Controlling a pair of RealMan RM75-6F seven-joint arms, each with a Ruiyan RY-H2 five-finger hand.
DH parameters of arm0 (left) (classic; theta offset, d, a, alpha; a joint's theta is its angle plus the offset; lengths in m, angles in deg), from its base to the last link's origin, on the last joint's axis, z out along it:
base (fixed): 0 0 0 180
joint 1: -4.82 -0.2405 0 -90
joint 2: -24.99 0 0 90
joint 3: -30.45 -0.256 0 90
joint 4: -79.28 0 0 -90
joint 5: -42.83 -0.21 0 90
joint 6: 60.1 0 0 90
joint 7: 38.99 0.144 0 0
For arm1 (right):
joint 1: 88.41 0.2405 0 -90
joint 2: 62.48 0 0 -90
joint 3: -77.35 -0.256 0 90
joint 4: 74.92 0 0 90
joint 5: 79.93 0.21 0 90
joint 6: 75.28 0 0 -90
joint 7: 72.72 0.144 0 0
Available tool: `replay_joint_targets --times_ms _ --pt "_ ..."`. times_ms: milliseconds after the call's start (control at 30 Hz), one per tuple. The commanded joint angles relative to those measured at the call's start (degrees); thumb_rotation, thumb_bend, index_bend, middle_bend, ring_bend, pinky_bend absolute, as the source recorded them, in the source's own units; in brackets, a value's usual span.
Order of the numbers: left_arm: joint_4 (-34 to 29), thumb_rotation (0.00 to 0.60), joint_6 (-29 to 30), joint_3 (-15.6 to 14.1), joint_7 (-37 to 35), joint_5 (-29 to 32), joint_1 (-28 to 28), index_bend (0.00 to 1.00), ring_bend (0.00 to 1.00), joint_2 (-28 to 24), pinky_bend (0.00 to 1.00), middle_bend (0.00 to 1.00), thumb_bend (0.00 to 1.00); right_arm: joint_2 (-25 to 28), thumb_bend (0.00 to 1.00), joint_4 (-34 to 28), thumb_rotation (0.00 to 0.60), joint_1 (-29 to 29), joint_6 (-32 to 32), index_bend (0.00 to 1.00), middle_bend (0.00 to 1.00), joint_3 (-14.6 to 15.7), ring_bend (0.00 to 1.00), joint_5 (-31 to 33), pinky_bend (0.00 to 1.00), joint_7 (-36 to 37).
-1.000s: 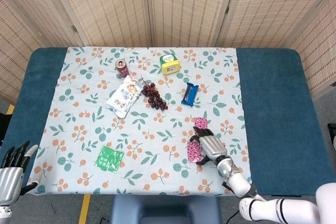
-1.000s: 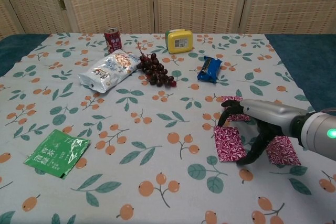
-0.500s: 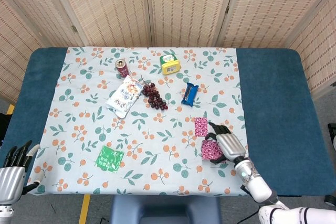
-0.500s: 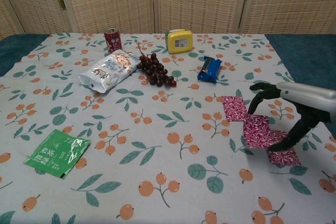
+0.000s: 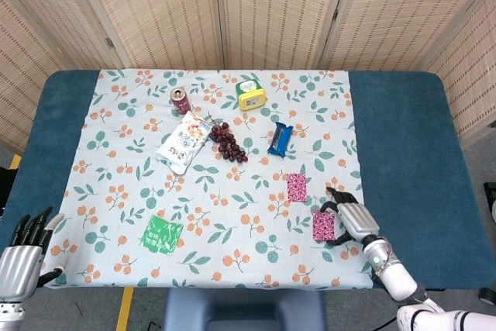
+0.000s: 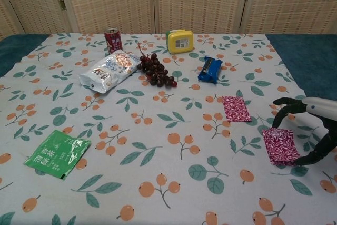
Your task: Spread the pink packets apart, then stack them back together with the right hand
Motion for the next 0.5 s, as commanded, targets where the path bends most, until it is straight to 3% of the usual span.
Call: replay_joint_targets --times_ms 33,500 --pt "0.08 0.6 -0.06 0.0 -0.07 0.18 -0.06 0.15 0.12 0.02 0.0 0.05 0.41 -0.37 0.09 0.54 0.6 -0.06 0.29 0.31 0.03 -0.29 0.0 -0.46 0.0 0.48" --pt "1.34 0.6 -0.37 -0.05 -1.27 0.4 -0.04 0.15 0.12 0.45 0.0 0.05 0.41 -0.86 0.09 0.11 0.6 -0.6 0.57 0.27 0.03 -0.95 0.0 0.15 0.0 -0.49"
